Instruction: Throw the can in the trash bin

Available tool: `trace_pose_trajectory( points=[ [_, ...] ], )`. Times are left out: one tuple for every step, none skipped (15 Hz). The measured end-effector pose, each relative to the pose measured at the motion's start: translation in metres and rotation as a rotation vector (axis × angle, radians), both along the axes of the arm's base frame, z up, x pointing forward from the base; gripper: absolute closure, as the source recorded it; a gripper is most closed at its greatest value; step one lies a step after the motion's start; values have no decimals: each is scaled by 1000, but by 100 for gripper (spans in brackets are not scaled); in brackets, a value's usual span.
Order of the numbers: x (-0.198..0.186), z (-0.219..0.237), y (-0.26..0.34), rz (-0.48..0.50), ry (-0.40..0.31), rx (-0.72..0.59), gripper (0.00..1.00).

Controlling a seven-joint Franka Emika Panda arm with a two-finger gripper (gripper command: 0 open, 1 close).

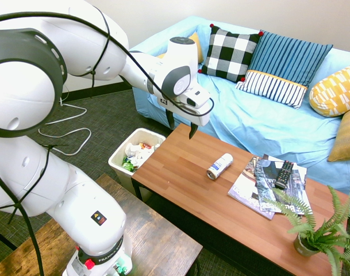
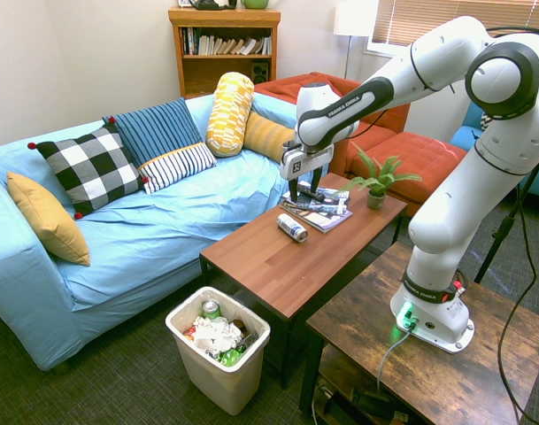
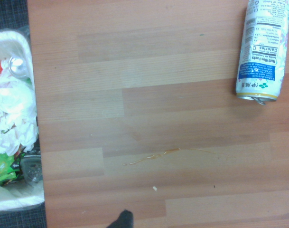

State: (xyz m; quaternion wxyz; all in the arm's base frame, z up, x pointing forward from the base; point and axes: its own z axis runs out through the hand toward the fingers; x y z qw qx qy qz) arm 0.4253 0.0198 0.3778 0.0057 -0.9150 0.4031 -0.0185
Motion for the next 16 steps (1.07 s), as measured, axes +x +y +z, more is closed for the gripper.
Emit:
trace_pose_trajectory(
  points=[
    [1, 0, 0, 0, 0, 0, 0],
    [1, -1, 1, 0, 2, -1, 0],
    [2, -3, 1, -5, 0, -6, 0],
    [6, -6, 0, -19, -14, -17, 0],
    [11, -10, -5, -41, -25, -31, 0],
    [18, -15, -12, -72, -37, -49, 0],
    [27, -21, -22, -110, -44, -70, 0],
    [36, -28, -31, -145, -47, -83, 0],
    [46, -37, -39, -178, -46, -88, 0],
    [55, -49, -47, -203, -44, -86, 0],
    [64, -62, -55, -224, -38, -86, 0],
    [73, -77, -62, -244, -31, -87, 0],
    [81, -92, -71, -258, -24, -85, 0],
    [88, -108, -78, -270, -16, -82, 0],
    [96, -124, -82, -277, -11, -79, 0],
    [102, -138, -84, -279, -5, -73, 0]
  ],
)
